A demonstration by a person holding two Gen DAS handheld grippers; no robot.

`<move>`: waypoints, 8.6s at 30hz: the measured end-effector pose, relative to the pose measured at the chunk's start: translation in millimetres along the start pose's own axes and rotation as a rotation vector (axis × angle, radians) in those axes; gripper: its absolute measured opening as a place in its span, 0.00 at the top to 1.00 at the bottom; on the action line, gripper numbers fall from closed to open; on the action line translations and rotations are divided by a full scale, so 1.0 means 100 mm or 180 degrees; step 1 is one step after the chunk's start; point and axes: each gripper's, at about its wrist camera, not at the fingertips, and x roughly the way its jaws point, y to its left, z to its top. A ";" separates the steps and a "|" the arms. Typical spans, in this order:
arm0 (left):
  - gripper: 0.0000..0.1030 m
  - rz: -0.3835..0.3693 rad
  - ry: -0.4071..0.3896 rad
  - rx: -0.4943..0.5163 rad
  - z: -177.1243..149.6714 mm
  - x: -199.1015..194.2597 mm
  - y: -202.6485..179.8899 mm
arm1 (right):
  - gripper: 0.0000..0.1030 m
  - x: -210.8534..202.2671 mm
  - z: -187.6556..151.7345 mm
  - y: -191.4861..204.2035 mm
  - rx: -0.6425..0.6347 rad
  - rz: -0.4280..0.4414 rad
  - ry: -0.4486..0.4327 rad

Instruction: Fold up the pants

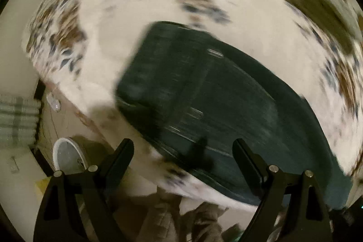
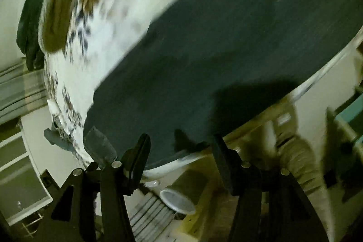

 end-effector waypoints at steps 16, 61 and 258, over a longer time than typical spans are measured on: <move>0.88 -0.0745 0.0010 -0.0549 0.15 0.33 0.81 | 0.93 0.50 -0.58 0.44 0.0236 -0.0360 -0.0680; 0.02 0.0373 0.0035 0.1114 0.77 0.46 -0.70 | 0.91 1.06 0.98 2.69 -0.2107 -0.1535 0.0305; 0.23 -0.1341 0.0291 -0.1692 -0.16 0.55 0.90 | 0.02 0.27 -0.33 1.25 -0.1718 -0.1540 -0.0656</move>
